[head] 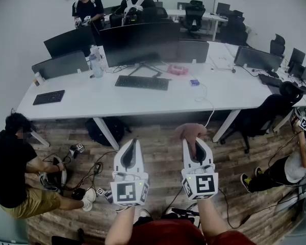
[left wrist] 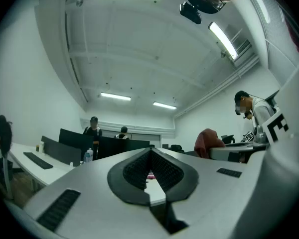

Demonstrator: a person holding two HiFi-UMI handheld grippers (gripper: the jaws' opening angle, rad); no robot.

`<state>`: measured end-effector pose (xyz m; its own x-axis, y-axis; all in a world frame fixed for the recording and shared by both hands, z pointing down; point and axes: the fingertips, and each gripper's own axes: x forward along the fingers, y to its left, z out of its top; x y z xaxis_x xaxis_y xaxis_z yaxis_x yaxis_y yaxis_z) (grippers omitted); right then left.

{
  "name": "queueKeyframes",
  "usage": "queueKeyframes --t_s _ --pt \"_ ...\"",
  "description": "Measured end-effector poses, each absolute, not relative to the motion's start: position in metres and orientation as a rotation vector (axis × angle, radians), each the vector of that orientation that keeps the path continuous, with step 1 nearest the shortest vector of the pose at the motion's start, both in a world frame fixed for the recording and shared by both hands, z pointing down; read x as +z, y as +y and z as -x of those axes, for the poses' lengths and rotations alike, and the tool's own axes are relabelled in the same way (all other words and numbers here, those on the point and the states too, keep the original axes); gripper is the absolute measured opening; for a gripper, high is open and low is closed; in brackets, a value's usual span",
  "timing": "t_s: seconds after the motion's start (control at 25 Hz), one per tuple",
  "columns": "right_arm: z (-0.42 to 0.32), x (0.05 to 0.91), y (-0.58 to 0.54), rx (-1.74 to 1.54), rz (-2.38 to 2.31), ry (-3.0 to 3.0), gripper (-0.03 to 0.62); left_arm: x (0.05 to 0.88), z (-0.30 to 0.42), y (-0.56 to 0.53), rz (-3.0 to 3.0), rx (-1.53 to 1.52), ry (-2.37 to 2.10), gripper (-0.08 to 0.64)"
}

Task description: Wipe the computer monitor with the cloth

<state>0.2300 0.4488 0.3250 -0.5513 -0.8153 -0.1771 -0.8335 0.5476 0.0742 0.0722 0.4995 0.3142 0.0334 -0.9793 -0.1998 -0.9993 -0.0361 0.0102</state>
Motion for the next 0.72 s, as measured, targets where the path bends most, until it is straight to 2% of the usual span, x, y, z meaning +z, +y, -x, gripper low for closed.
queueKeyframes --t_s 0.72 --pt "-0.258 0.331 0.422 0.162 1.374 2.666 0.078 0.315 -0.109 0.471 2.167 0.235 2.101 0.023"
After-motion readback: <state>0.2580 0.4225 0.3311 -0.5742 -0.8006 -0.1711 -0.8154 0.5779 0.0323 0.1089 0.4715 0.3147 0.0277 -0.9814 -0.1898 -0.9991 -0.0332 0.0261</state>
